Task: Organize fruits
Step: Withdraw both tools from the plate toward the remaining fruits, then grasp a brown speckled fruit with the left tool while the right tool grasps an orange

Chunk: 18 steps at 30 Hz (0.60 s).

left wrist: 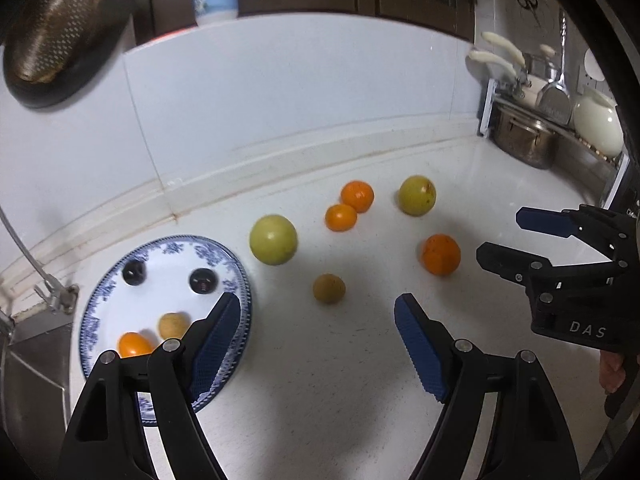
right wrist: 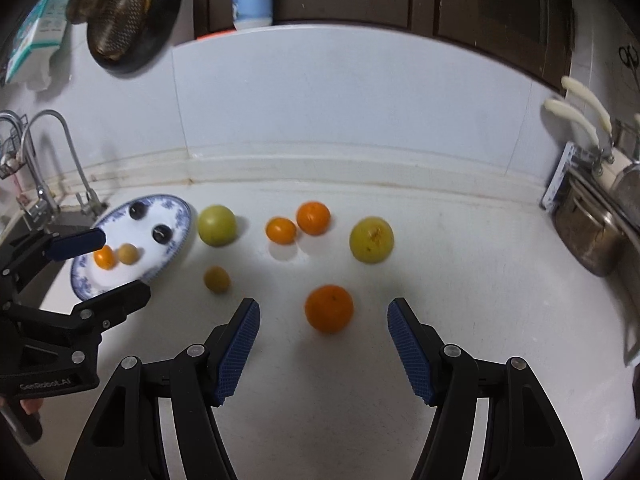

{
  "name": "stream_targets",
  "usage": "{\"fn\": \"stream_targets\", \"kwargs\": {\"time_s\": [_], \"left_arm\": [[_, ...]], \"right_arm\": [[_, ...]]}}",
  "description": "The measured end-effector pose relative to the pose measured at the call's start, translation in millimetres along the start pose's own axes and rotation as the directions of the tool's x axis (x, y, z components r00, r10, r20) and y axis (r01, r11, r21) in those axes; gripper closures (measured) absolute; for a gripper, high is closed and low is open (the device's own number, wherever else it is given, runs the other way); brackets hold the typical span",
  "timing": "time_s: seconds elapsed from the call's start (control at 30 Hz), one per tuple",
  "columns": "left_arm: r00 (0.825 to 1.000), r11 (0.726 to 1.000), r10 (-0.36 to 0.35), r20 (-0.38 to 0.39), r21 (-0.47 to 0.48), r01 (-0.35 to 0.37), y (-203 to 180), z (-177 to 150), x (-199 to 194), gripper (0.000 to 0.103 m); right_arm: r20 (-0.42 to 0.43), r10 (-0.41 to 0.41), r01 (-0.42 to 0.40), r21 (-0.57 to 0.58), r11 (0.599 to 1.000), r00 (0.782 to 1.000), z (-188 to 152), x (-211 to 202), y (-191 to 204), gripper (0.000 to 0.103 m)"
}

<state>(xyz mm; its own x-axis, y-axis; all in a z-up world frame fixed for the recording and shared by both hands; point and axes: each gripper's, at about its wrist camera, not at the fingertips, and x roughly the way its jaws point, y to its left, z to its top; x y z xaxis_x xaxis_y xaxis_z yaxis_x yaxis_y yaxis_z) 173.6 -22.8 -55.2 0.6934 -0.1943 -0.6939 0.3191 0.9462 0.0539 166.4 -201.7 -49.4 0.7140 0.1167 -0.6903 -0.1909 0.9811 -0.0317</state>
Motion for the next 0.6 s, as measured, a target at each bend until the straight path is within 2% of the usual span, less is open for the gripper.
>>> {"fn": "stream_targets", "kwargs": {"time_s": [0.33, 0.6], "left_arm": [[0.997, 0.999, -0.037, -0.071, -0.029, 0.035, 0, 7, 46, 0.025], [0.992, 0.998, -0.040, -0.121, -0.043, 0.035, -1, 10, 77, 0.038]], "right_arm": [[-0.068, 0.023, -0.022, 0.025, 0.999, 0.997, -7, 34, -10, 0.036], [-0.123, 0.051, -0.046, 0.048, 0.998, 0.991, -9, 60, -12, 0.036]]}}
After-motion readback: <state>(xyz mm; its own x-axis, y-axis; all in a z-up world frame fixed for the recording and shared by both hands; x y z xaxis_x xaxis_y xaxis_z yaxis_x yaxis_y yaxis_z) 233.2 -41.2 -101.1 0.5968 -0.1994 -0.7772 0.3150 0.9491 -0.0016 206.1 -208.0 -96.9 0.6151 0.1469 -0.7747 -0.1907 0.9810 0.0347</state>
